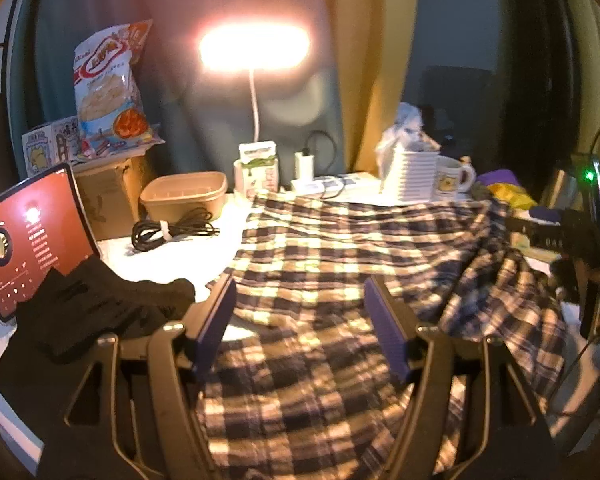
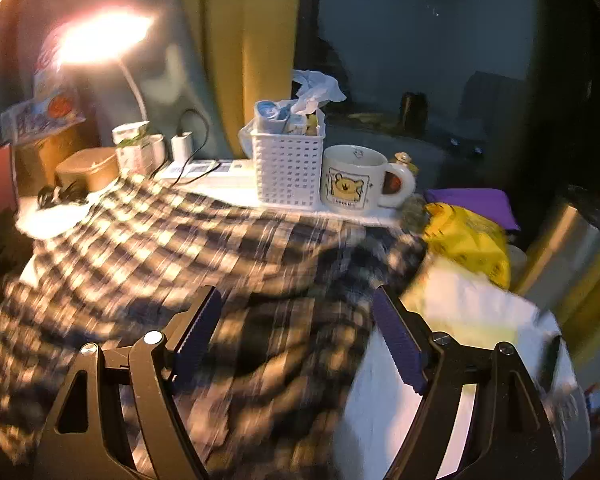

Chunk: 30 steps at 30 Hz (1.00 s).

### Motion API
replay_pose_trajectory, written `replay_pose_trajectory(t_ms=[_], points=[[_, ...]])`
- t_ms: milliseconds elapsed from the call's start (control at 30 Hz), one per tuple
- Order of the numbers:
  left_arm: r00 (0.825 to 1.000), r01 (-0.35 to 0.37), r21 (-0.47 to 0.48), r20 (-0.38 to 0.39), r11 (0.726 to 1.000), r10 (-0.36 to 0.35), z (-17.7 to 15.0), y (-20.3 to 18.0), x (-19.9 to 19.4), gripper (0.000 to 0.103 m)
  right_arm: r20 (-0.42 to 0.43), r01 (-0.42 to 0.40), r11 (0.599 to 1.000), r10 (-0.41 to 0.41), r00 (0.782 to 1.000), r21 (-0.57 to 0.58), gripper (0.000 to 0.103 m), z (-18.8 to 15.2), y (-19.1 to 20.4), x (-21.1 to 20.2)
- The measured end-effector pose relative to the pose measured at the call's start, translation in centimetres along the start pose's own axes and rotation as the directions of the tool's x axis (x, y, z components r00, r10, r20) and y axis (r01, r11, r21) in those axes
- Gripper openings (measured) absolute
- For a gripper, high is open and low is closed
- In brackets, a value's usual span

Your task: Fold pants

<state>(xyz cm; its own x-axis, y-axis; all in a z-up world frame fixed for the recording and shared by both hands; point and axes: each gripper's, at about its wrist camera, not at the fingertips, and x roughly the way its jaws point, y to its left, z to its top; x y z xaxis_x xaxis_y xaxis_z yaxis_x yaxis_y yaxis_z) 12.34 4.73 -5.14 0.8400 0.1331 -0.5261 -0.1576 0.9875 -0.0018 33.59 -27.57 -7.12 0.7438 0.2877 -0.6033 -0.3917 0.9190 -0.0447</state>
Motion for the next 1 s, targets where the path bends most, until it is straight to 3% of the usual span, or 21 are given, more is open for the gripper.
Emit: replay_pose_trajectory(t_ms=[133,267,367,500,567,733,867,1000], points=[[0.998,-0.016,-0.008,-0.053,1.0,0.016,1.1,1.0,3.6,0.067,-0.006,-0.051,0.998,0.051,0.999,0.048,0.081,1.9,-1.6,4.4],[0.993,0.014,0.012,-0.116,1.0,-0.012,2.5,1.6,7.4,0.068,-0.021,-0.091,0.993,0.093,0.995,0.07,0.081,2.9,-3.4,7.5],[0.987,0.044,0.01,-0.154,0.999,-0.042,4.0,2.5,10.4,0.068,-0.043,-0.039,0.99,0.045,0.998,0.136,0.081,2.8,-5.5,8.4],[0.978,0.071,0.039,-0.197,0.997,-0.062,5.8,3.9,15.5,0.067,-0.086,0.118,0.975,-0.104,0.991,0.187,0.081,1.7,-8.6,7.9],[0.974,0.083,0.057,-0.216,0.995,-0.069,6.7,4.5,17.8,0.068,-0.115,0.127,0.973,-0.106,0.988,0.195,0.081,1.2,-9.4,7.6],[0.949,0.144,0.077,-0.292,0.987,-0.116,9.0,5.4,25.7,0.068,-0.179,0.15,0.977,-0.123,0.976,0.15,0.081,0.6,-9.2,8.1],[0.938,0.137,0.151,-0.337,0.979,-0.08,9.4,4.4,30.6,0.068,-0.214,0.114,0.981,-0.079,0.974,0.159,0.081,0.9,-8.9,9.4],[0.895,0.21,0.112,-0.422,0.971,-0.145,9.1,4.1,34.1,0.068,-0.245,0.021,0.972,0.038,0.969,0.235,0.08,1.3,-8.9,11.4]])
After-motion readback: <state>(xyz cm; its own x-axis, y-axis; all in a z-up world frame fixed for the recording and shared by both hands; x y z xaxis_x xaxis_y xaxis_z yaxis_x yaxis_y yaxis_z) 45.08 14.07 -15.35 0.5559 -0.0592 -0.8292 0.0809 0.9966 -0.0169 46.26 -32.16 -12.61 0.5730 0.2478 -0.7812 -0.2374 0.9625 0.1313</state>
